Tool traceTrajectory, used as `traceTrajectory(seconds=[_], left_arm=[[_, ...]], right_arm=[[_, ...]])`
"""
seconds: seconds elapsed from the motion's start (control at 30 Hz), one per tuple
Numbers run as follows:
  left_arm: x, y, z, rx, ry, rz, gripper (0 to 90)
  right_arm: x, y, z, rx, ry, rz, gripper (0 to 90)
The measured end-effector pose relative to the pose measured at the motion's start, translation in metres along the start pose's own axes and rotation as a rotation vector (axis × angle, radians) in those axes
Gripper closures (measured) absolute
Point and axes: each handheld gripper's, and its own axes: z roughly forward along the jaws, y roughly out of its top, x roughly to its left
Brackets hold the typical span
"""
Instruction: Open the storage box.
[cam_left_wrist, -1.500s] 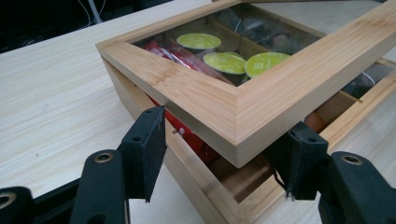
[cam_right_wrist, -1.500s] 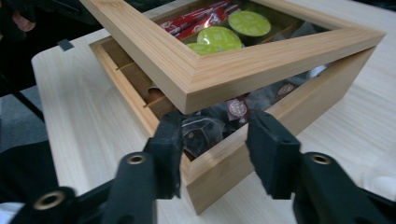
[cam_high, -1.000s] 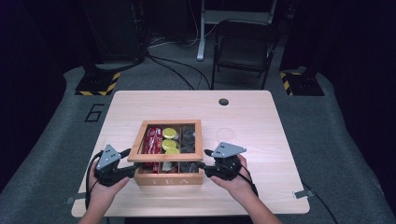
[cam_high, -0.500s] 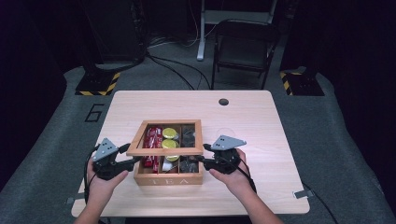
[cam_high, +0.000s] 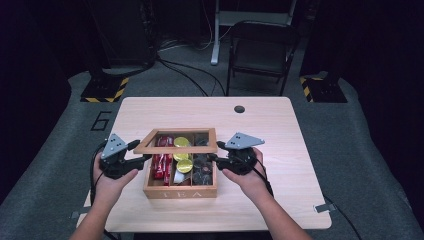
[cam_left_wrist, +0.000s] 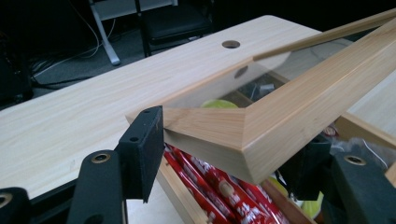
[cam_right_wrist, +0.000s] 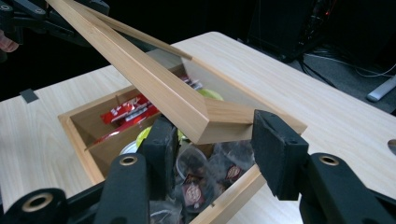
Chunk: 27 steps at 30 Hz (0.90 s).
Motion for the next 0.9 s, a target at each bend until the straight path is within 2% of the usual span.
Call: traceTrajectory(seconds=[0.1, 0.2, 0.3, 0.37, 0.53, 0.6, 0.7, 0.77, 0.9], left_arm=[[0.004, 0.006, 0.003, 0.003, 0.004, -0.005, 39.9], [0.008, 0.013, 0.006, 0.009, 0.009, 0.001, 41.3], [0.013, 0.017, 0.01, -0.01, 0.007, -0.013, 42.8], [0.016, 0.019, 0.014, -0.01, 0.018, -0.027, 45.0], [0.022, 0.025, 0.022, 0.018, 0.04, -0.056, 49.5], [0.024, 0.027, 0.024, 0.03, 0.045, -0.041, 51.7], [0.028, 0.03, 0.025, 0.033, 0.031, -0.055, 52.8], [0.033, 0.032, 0.024, 0.036, 0.006, -0.077, 53.2], [0.042, 0.035, 0.024, 0.039, -0.046, -0.149, 53.2]], right_arm=[[-0.004, 0.006, 0.001, -0.01, 0.002, 0.024, 51.3], [-0.01, 0.013, 0.002, -0.012, 0.006, 0.02, 52.4], [-0.014, 0.02, 0.003, -0.006, 0.006, 0.029, 53.1], [-0.017, 0.025, 0.004, -0.003, -0.002, 0.016, 54.6], [-0.023, 0.033, 0.007, -0.023, -0.011, 0.047, 54.9], [-0.025, 0.035, 0.007, -0.025, -0.012, 0.044, 55.1], [-0.027, 0.038, 0.008, -0.027, -0.014, 0.043, 55.4], [-0.028, 0.04, 0.009, -0.02, -0.018, 0.051, 55.4], [-0.03, 0.045, 0.01, -0.021, -0.032, 0.028, 55.4]])
